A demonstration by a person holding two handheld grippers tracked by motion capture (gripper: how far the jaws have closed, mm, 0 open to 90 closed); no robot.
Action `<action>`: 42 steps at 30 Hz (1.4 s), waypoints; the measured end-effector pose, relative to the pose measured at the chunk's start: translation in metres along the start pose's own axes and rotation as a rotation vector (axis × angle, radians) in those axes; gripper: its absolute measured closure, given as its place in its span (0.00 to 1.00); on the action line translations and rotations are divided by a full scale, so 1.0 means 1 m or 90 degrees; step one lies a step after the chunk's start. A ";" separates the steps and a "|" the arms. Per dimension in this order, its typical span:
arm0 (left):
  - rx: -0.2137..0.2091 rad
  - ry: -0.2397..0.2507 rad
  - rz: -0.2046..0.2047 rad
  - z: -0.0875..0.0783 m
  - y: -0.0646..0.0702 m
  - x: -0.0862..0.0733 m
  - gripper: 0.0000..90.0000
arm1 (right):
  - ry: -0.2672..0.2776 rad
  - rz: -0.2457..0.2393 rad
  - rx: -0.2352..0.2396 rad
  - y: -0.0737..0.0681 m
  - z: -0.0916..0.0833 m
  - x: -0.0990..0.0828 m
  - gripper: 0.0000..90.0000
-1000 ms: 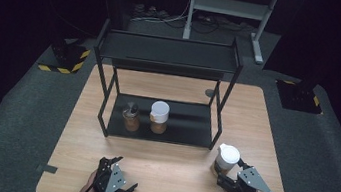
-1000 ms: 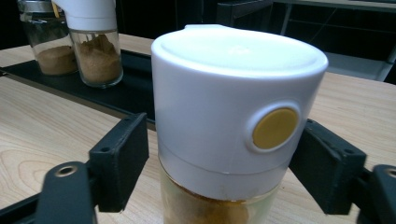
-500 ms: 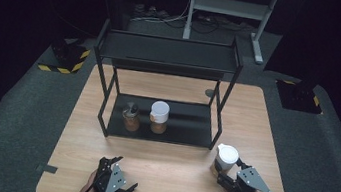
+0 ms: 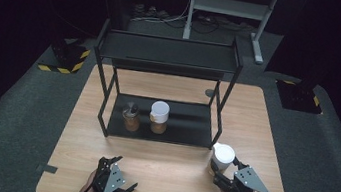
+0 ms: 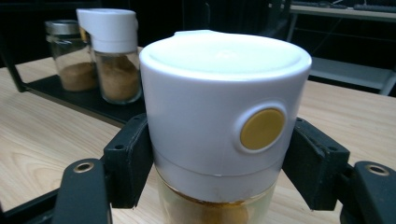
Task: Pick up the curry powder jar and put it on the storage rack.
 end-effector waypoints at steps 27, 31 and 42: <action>0.004 0.002 0.009 0.000 0.002 0.000 0.01 | 0.020 -0.012 0.033 -0.005 0.014 0.050 0.34; -0.004 0.005 0.006 -0.001 0.000 -0.001 0.01 | 0.024 -0.001 0.038 -0.005 0.020 0.052 0.34; -0.013 0.004 0.008 -0.001 -0.001 -0.001 0.01 | 0.028 0.007 0.042 -0.007 0.037 0.058 0.34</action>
Point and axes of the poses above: each handheld gripper's, and its own axes: z roughly forward along the jaws, x roughly out of its top, y roughly to its right, the point moved 9 cm from there along z, roughly forward along the jaws, and after that the axes turned 13 degrees about -z, right-handed, at the moved point
